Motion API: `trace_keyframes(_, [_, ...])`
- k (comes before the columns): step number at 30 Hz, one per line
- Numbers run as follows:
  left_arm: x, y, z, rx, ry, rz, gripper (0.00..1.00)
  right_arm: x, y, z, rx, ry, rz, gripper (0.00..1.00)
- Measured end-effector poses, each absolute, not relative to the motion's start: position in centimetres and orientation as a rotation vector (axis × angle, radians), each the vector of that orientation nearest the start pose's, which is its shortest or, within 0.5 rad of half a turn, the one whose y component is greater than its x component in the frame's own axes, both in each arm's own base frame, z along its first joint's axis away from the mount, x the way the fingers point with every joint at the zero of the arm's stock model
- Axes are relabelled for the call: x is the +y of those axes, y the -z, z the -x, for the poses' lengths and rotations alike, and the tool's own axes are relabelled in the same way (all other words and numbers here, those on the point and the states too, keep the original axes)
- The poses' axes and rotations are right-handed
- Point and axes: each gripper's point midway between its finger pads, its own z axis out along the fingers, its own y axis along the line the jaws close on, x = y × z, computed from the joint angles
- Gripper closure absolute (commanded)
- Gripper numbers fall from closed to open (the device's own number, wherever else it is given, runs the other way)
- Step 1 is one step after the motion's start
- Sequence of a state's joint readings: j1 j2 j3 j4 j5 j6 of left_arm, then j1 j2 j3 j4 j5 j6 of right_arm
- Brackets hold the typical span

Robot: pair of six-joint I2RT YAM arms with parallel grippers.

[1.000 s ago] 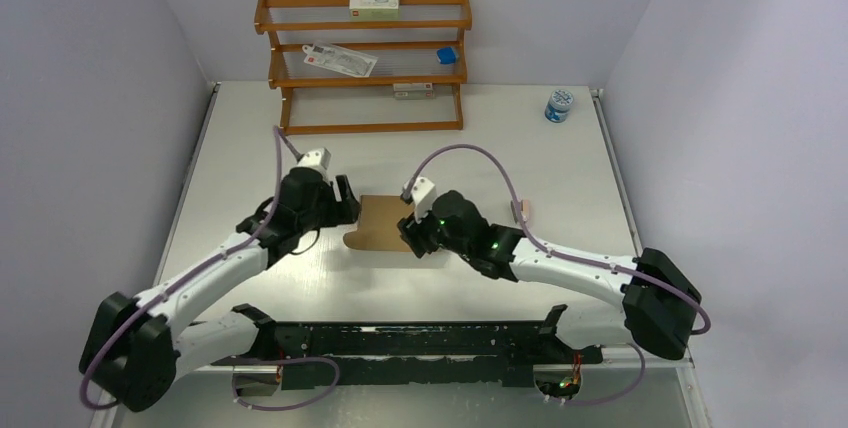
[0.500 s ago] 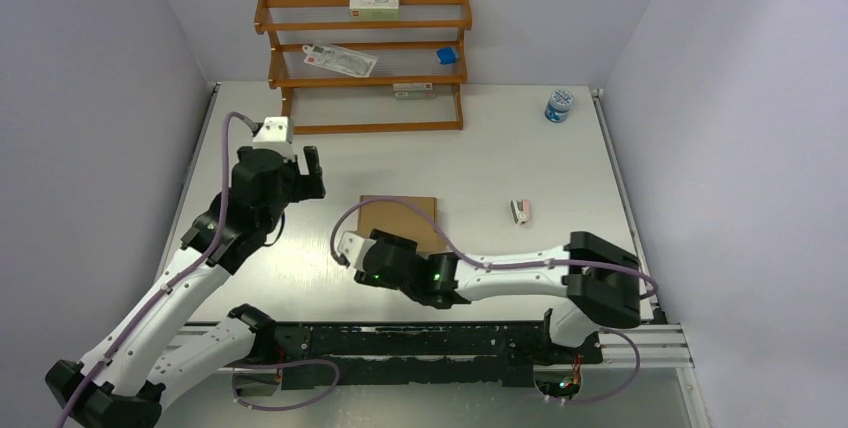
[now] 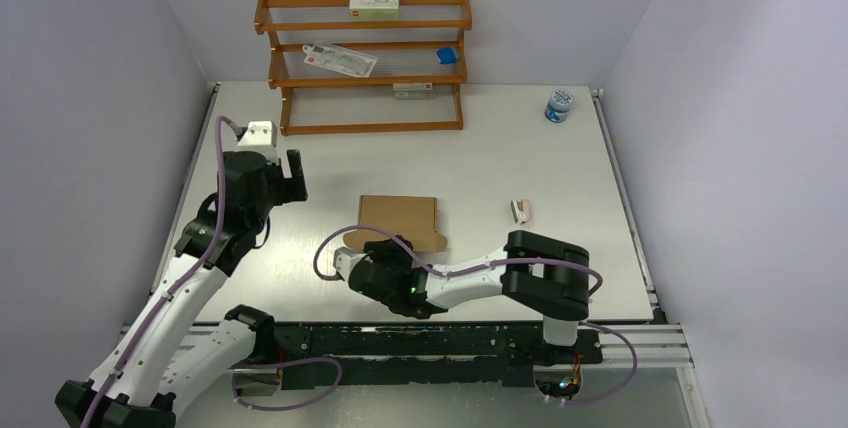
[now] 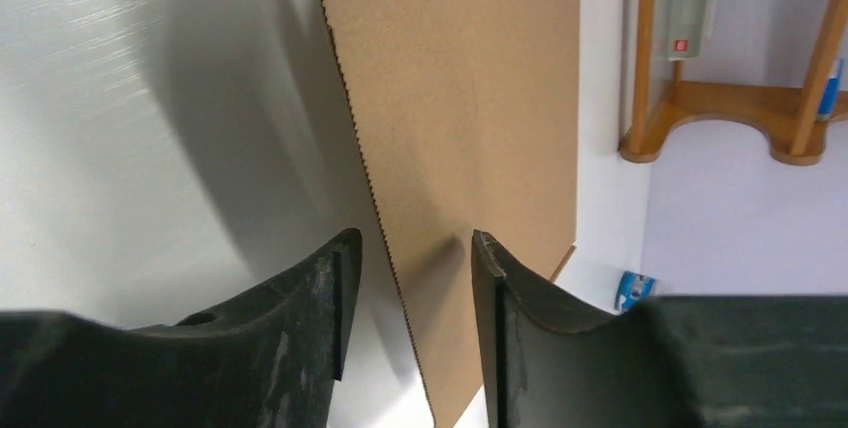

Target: Fold the paper box

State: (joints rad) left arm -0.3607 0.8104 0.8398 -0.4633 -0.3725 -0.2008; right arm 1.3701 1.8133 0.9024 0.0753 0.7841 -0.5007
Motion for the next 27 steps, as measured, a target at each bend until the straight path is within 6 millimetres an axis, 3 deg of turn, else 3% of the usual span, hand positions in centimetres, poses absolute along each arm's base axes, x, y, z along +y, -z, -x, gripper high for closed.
trace_keyframes(3, [-4.8,-23.5,-28.3,1.968,0.0,0.071,0.11,34.5,-5.5,-21.5,1.508,0.482,1.507,0.84])
trace_keyframes(5, [-4.9,-23.5,-28.3,1.97,0.005,0.067,0.11,34.5,-5.8,-21.6,1.491,0.5,1.511,0.91])
trace_keyframes(10, [-5.0,-23.4,-28.3,1.972,0.011,0.061,0.11,35.3,-7.6,-22.0,1.479,0.489,1.497,0.96])
trace_keyframes(17, [-5.1,-23.5,-28.2,1.969,0.027,0.055,0.11,37.0,-9.7,-22.1,1.558,0.341,1.543,1.0])
trace_keyframes(27, [-6.1,-24.5,-28.1,1.972,0.086,0.02,0.11,36.8,-13.8,-25.1,1.807,0.029,1.551,1.0])
